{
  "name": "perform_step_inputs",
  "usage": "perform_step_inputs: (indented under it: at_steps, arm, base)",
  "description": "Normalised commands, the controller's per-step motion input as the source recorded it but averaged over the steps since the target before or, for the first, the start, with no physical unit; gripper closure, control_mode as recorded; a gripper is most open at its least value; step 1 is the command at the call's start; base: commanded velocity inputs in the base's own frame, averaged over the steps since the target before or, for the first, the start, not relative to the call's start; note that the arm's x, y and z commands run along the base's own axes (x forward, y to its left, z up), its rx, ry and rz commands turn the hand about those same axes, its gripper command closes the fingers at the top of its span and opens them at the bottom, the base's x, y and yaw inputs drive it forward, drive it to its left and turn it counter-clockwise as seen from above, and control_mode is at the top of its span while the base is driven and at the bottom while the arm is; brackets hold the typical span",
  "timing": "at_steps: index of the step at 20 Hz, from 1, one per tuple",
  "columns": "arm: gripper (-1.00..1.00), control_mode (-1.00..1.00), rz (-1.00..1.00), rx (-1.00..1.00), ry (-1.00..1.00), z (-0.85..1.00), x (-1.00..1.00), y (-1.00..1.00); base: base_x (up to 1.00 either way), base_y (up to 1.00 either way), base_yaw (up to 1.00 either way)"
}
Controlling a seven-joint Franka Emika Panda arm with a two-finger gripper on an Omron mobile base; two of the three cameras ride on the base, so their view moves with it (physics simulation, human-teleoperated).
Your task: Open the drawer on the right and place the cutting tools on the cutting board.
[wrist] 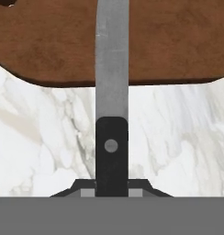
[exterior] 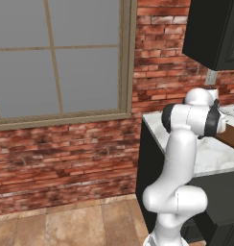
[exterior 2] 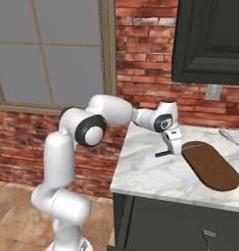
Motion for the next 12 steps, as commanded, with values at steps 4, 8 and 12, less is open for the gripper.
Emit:
perform_step_inputs:
  at_steps: [4,8,12]
  arm:
    - [1.0,-1.0,0.0,0.0,0.0,-0.02,0.27,-0.22]
    - [1.0,-1.0,0.0,0.0,0.0,-0.06,0.27,-0.22]
    - [1.0,-1.0,0.0,0.0,0.0,-0.1,0.28,-0.23]
  base:
    - [0.0,0.0,0.0]
    - [0.0,0.0,0.0]
    - [0.0,0.0,0.0]
